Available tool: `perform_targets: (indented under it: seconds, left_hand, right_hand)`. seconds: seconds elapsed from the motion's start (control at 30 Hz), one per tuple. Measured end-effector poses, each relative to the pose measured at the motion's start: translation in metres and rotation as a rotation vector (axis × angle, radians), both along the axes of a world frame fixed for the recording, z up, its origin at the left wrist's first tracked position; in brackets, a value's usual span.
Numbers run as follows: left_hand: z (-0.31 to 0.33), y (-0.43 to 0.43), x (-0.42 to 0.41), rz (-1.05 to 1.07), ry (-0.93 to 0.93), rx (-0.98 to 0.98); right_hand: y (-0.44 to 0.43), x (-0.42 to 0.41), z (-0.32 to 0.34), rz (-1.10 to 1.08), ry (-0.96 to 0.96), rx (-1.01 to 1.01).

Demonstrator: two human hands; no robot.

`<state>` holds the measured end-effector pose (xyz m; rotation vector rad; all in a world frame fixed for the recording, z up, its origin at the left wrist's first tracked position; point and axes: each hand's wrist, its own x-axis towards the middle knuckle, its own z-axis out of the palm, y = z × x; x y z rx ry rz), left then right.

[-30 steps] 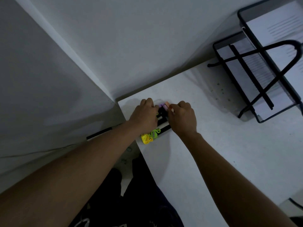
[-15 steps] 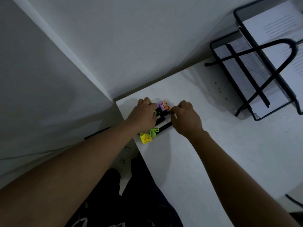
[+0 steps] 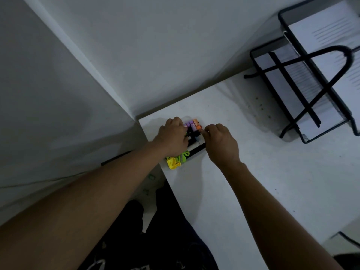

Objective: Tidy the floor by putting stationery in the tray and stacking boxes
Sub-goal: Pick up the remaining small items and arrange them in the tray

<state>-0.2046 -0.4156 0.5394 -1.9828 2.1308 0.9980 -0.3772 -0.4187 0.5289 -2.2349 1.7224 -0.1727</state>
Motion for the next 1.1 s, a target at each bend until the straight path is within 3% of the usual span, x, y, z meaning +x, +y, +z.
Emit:
perform_targets:
  seconds: [0.13, 0.23, 0.37, 0.6, 0.77, 1.0, 1.1]
  left_hand:
    - [0.003, -0.002, -0.009, -0.013, -0.11, 0.021]
    - [0.007, -0.003, -0.017, 0.024, -0.136, 0.034]
    - [0.016, -0.009, -0.025, 0.123, -0.065, 0.069]
    - [0.018, -0.004, -0.011, 0.341, 0.386, 0.018]
    - [0.012, 0.003, 0.009, 0.336, 0.383, -0.099]
    - [0.006, 0.017, 0.026, 0.353, 0.337, -0.131]
    - [0.005, 0.021, 0.031, 0.275, 0.262, -0.094]
  right_hand:
    - [0.006, 0.012, -0.002, -0.104, -0.251, 0.055]
    - [0.009, 0.018, -0.006, -0.118, -0.312, 0.125]
    - [0.008, 0.02, -0.003, -0.069, -0.259, 0.082]
    - [0.005, 0.018, -0.002, -0.01, -0.086, 0.044]
    - [0.003, 0.014, 0.0, 0.048, 0.081, -0.018]
    - [0.004, 0.019, 0.008, -0.096, -0.272, 0.041]
    - [0.004, 0.029, 0.008, -0.103, -0.319, 0.064]
